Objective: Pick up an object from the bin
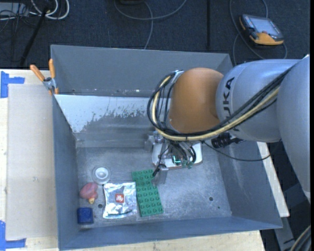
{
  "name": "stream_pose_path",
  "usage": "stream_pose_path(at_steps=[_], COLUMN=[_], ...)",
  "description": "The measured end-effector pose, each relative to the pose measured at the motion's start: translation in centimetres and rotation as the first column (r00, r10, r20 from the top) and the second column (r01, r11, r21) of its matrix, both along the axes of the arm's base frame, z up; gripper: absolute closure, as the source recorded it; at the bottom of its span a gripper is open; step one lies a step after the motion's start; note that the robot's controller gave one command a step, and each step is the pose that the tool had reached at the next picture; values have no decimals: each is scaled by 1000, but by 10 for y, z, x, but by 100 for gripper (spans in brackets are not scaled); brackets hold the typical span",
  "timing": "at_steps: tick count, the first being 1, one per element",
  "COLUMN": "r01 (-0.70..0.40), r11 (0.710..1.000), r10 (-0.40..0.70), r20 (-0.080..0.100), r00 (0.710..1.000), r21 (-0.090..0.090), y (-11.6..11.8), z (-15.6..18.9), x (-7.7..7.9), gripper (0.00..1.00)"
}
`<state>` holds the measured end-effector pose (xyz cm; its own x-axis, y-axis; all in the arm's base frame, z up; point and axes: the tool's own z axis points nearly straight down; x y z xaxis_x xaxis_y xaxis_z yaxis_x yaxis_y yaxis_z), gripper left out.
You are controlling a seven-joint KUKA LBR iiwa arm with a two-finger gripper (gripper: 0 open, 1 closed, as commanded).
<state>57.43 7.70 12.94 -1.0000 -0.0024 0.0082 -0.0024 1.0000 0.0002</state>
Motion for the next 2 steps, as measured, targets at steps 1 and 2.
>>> stream_pose_path(at_steps=[1,2], r01=[-248,-244], r11=[969,970], r10=[248,244], r20=[5,7], r00=[969,970], r21=[1,1], y=[12,12], z=[-61,-58], x=[-36,-34], gripper=[0,100])
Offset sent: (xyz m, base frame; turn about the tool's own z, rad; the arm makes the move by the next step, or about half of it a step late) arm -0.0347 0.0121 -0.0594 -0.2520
